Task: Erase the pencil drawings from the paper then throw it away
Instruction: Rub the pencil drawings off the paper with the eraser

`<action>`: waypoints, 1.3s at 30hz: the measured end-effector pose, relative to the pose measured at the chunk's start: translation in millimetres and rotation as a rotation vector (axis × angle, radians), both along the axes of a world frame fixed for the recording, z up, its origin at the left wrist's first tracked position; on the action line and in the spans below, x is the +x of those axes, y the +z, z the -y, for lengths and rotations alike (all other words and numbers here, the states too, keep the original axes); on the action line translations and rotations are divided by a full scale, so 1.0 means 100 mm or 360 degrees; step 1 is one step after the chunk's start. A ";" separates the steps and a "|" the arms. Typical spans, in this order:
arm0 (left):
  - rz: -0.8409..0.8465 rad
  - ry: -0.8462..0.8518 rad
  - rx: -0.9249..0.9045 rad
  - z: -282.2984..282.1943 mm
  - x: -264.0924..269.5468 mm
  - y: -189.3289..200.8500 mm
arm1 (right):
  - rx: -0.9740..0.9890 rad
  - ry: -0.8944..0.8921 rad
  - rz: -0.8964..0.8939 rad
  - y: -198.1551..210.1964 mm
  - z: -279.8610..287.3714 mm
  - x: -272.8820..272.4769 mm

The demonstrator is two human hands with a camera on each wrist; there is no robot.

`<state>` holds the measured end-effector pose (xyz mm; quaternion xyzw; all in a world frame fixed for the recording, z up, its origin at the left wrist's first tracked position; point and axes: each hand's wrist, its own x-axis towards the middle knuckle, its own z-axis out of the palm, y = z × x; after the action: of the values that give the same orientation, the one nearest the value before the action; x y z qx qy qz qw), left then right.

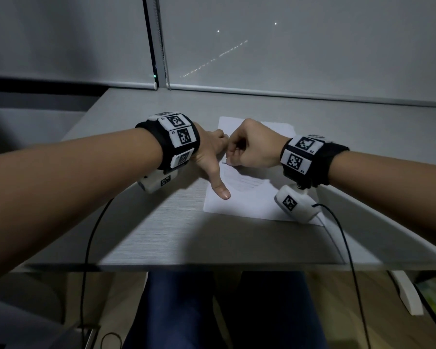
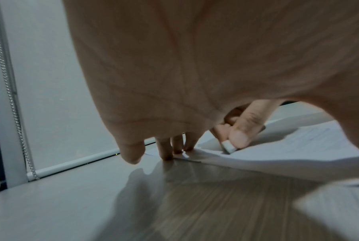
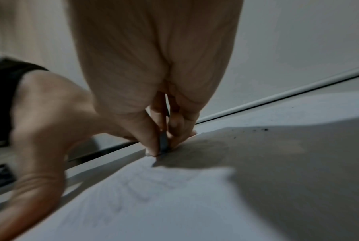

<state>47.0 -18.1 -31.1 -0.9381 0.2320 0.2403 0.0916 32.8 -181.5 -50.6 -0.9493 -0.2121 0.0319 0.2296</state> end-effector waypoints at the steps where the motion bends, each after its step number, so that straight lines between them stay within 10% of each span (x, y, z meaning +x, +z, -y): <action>1: 0.0010 -0.0003 0.0008 0.00 -0.01 0.00 | 0.0014 -0.0070 0.0027 -0.01 0.01 0.05; 39: 0.0051 -0.0024 -0.0011 0.02 -0.07 0.03 | -0.0120 0.0302 -0.0036 0.06 0.04 -0.32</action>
<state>39.6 -20.5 -27.9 -0.9404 0.2384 0.2237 0.0939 0.8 -185.1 -44.8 -0.9326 -0.2970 0.0723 0.1919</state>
